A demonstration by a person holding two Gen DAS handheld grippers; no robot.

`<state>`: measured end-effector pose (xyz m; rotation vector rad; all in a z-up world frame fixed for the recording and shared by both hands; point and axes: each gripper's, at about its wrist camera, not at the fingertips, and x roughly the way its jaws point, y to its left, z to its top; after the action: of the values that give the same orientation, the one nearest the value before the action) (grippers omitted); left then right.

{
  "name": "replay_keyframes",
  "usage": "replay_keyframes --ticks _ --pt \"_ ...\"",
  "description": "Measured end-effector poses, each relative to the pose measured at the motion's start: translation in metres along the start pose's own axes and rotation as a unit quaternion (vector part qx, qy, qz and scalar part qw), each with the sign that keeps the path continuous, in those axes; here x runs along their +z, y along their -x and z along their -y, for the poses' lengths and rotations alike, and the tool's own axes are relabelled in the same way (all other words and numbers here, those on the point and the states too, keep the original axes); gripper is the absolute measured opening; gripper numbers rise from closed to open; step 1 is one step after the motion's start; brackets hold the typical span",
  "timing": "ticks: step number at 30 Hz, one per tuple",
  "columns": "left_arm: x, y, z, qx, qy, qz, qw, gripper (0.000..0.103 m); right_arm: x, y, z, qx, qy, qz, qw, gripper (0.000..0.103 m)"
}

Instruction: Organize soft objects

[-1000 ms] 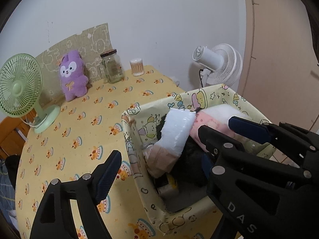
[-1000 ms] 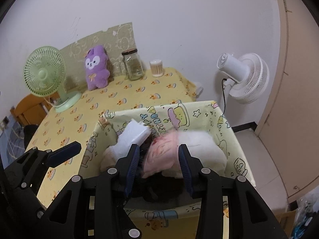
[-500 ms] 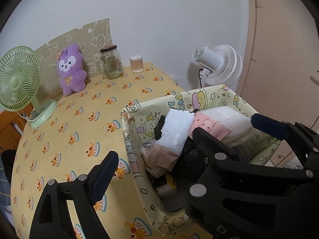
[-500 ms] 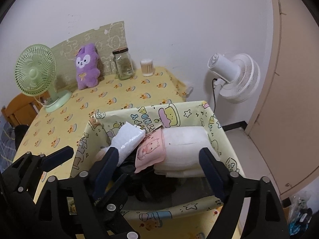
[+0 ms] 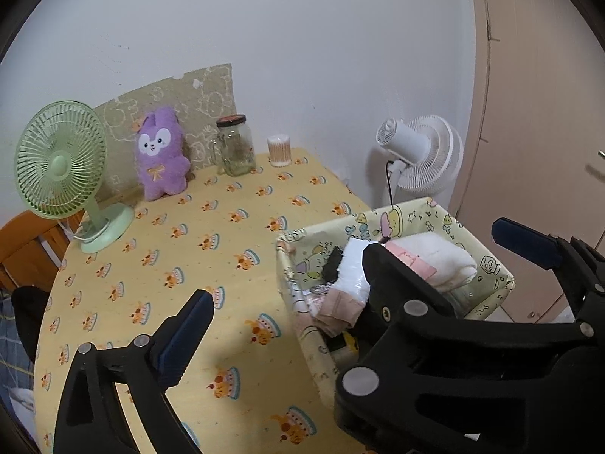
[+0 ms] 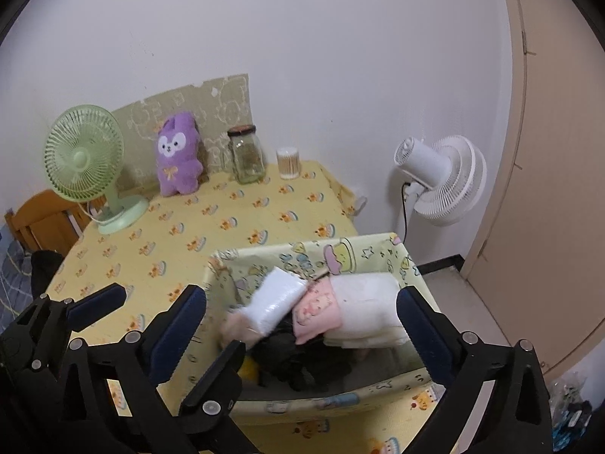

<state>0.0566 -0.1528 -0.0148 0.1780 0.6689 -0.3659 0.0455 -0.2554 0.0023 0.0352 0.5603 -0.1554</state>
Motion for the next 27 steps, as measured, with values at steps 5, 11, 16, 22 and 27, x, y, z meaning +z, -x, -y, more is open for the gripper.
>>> replay_keyframes --ticks 5,11,16,22,27 --pt "-0.001 0.015 -0.015 0.012 0.006 0.011 0.9998 0.102 0.003 0.013 -0.019 0.002 0.007 0.011 1.000 0.103" --pt "-0.005 0.037 -0.039 0.026 0.020 0.025 0.9991 0.102 0.006 0.029 -0.046 0.015 0.016 0.025 0.999 0.103" --pt "-0.012 0.060 -0.061 0.045 0.032 0.040 0.9976 0.103 0.006 0.045 -0.069 0.033 0.020 0.033 0.999 0.103" --pt "-0.020 0.088 -0.089 0.070 0.051 0.059 0.9945 0.103 0.005 0.066 -0.094 0.053 0.024 0.046 0.997 0.103" --pt "-0.029 0.112 -0.114 0.077 0.083 0.071 0.9911 0.103 0.005 0.085 -0.108 0.059 0.023 0.061 0.996 0.102"
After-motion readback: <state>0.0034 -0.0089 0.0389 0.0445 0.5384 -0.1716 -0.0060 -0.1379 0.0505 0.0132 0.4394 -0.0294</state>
